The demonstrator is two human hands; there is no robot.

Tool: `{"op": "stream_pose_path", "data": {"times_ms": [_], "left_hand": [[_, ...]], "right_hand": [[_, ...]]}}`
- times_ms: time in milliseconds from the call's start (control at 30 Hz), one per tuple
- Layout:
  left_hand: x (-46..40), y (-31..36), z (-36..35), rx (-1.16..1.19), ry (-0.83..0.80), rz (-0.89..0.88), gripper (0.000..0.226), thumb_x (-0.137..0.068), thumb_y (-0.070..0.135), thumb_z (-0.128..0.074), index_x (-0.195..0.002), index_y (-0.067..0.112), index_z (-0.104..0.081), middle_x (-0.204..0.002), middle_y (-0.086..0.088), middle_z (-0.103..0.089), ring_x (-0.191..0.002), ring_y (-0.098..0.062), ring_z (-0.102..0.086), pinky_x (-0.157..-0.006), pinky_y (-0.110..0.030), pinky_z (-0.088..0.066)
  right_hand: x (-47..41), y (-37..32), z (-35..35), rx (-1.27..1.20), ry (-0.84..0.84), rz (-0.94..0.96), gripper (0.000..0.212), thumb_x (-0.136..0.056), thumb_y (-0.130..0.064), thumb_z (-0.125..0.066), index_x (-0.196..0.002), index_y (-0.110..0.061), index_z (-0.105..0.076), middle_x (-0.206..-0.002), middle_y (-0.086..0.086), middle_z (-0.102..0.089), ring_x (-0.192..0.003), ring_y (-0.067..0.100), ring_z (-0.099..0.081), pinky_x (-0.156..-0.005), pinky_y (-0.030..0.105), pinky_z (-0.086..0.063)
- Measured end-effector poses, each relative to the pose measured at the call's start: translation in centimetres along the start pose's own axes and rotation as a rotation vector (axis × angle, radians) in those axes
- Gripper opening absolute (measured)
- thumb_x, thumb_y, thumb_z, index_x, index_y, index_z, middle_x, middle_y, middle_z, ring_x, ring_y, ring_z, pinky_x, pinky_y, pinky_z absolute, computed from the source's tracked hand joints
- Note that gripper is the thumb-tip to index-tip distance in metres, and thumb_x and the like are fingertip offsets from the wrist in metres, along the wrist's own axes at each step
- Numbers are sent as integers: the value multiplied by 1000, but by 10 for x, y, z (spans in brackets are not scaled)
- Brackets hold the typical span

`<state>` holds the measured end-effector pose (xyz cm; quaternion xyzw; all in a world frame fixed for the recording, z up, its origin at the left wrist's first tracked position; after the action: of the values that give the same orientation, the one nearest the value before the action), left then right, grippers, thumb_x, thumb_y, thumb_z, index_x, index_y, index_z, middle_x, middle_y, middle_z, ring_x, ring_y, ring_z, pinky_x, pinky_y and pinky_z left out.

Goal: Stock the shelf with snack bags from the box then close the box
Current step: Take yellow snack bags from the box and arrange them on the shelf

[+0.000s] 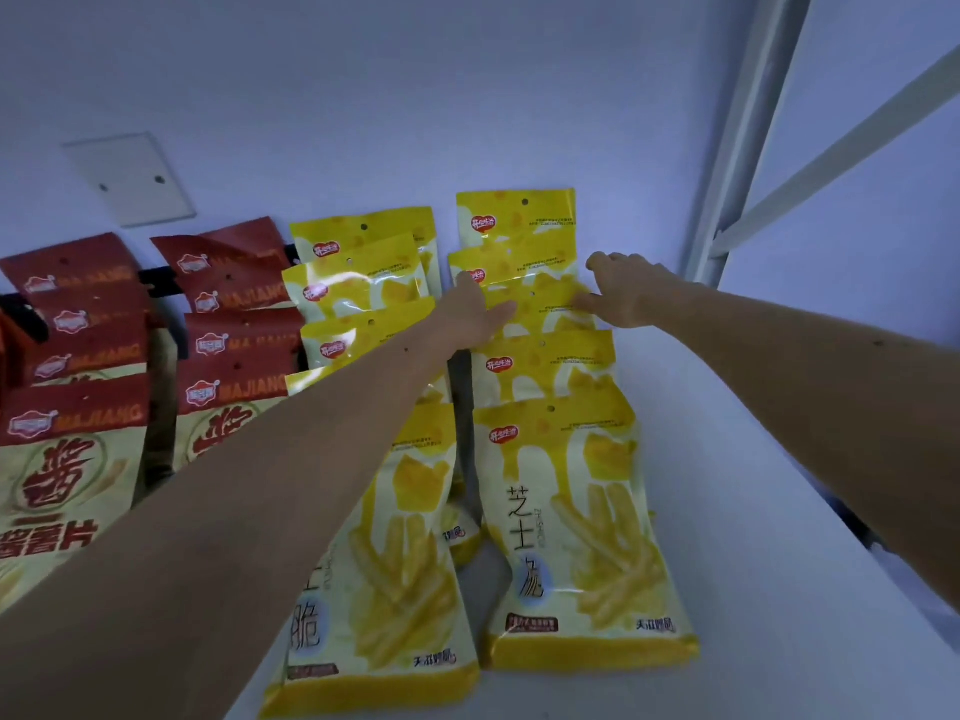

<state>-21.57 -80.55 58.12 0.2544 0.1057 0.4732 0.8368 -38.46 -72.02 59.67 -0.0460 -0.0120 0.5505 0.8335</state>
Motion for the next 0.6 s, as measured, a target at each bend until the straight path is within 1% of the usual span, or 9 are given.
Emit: {"op": "stream_pose_path", "data": {"times_ms": [100,233,333,400,500,600], "left_hand": [[-17,-2,-3,63,16,46,86,-95,48,-50,-152,6,-2,-150,-12,-35,-133,-31,-42,-103,-40,-43],[-29,-6,-8,123,19,75,93,-93,50,-52,-152,9,7,-154,-13,-28,-137,-32,-36,-108,-46,-38],[-35,-6,-7,177,49,44,91,-91,47,-57,-151,10,0,-151,-14,-32,-135,-31,-38,-107,-46,-40],[-37,-1,-4,198,81,2,88,-90,44,-60,-150,10,-6,-149,-14,-31,-135,-31,-36,-107,-42,-39],[-39,4,-6,153,65,-19,80,-92,42,-58,-149,13,-10,-148,-15,-28,-134,-32,-35,-102,-40,-37],[-39,2,-6,96,56,-19,77,-93,42,-57,-148,12,-13,-146,-15,-31,-133,-32,-37,-100,-40,-39]], "right_hand": [[-12,5,-9,-37,-26,-6,62,-96,-49,-45,-141,-9,-34,-139,15,-45,-128,34,-42,-100,46,-37],[-23,9,-20,-101,-63,-8,61,-96,-47,-44,-140,-7,-32,-132,16,-51,-119,35,-49,-97,46,-42],[-28,8,-22,-140,-69,-7,59,-96,-48,-44,-138,-8,-33,-129,16,-54,-115,34,-51,-95,47,-44],[-31,7,-22,-160,-57,-9,58,-95,-47,-44,-137,-8,-34,-129,16,-54,-115,35,-52,-96,46,-44],[-35,7,-21,-176,-48,-20,57,-96,-45,-45,-137,-7,-33,-130,16,-53,-116,35,-51,-97,47,-43],[-37,9,-23,-168,-62,-35,57,-96,-46,-45,-137,-8,-34,-130,15,-53,-115,34,-52,-95,45,-44]]}}
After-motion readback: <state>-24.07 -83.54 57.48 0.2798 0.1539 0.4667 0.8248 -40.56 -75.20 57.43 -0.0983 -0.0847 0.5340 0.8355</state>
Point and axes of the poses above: each hand's wrist, its own x-axis away from the middle knuckle, its own z-axis out of the back of the hand, y = z × x, the point moved 8 cm from there along -x, towards the middle knuckle
